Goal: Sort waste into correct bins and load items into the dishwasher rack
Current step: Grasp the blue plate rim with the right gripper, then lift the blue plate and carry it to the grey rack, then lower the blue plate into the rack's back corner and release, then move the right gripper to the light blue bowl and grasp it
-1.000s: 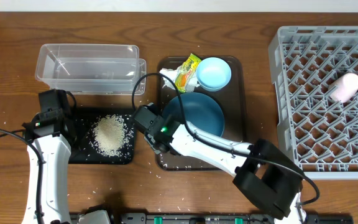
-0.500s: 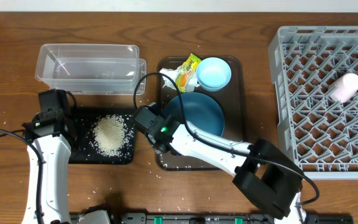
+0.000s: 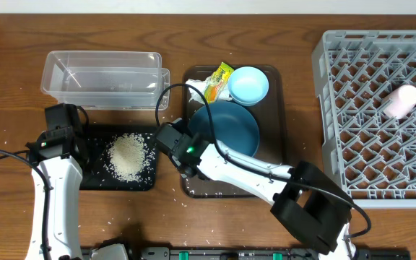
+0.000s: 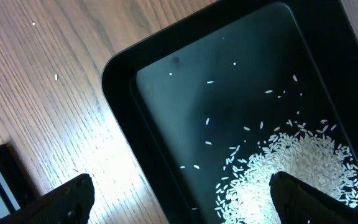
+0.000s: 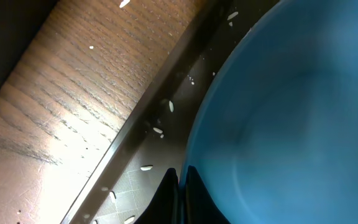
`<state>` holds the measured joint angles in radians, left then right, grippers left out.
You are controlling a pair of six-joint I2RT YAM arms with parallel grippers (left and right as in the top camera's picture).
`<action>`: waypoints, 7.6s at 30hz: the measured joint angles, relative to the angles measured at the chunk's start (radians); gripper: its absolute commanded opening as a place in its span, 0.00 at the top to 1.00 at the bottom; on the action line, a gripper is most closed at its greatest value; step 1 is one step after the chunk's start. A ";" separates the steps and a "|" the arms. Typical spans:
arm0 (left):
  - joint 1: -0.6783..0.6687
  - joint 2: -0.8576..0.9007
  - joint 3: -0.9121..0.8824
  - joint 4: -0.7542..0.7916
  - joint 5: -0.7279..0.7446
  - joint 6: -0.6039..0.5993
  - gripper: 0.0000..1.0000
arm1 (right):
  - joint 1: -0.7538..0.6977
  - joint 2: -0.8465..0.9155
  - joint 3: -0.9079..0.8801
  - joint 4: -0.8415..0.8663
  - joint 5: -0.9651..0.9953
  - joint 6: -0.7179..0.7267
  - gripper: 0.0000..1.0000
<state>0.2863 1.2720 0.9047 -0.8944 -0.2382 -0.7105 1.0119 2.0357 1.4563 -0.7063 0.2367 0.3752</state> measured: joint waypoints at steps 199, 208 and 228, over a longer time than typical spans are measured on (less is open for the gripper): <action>0.000 0.000 0.000 0.002 0.000 0.000 0.07 | -0.397 -0.006 0.179 0.012 -0.074 -0.301 0.05; 0.000 0.000 0.000 0.001 0.000 0.000 0.07 | -0.409 0.101 0.179 0.001 -0.011 -0.300 0.16; 0.000 0.000 0.000 0.001 0.000 0.000 0.07 | -0.412 0.114 0.177 -0.281 -0.053 -0.196 0.57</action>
<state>0.2863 1.2720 0.9047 -0.8932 -0.2382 -0.7101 0.5995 2.1494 1.6333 -0.9871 0.1841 0.1795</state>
